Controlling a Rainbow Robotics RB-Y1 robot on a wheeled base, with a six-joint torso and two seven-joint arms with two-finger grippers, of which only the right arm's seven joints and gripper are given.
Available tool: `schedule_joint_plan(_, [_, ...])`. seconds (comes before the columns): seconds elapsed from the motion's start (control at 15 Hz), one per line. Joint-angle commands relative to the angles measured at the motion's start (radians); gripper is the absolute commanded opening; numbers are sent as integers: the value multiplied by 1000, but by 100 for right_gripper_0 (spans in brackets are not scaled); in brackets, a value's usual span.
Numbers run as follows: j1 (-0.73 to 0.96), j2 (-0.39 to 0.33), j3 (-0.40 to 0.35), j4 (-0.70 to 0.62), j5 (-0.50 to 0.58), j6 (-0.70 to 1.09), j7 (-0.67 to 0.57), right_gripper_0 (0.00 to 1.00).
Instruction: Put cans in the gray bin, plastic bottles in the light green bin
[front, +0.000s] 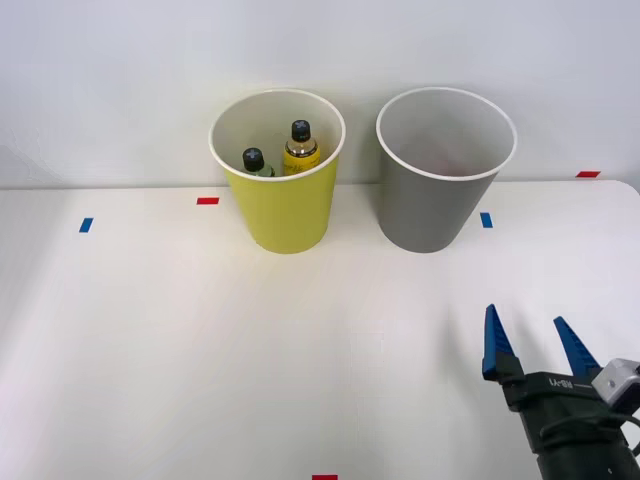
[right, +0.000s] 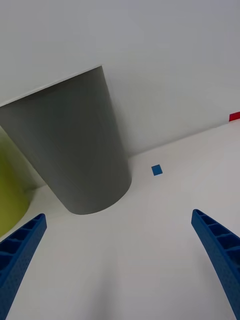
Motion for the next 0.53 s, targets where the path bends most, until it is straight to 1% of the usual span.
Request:
schedule_joint_plan(0.07, [51, 23, 2, 1, 121, -40, -166, 100])
schedule_joint_plan(0.2, [79, 24, 6, 6, 158, -74, -216, 100])
schedule_joint_plan(0.33, [77, 21, 6, 43, 170, -131, -208, 100])
schedule_joint_plan(0.53, [73, 18, 5, 118, 193, -266, -179, 100])
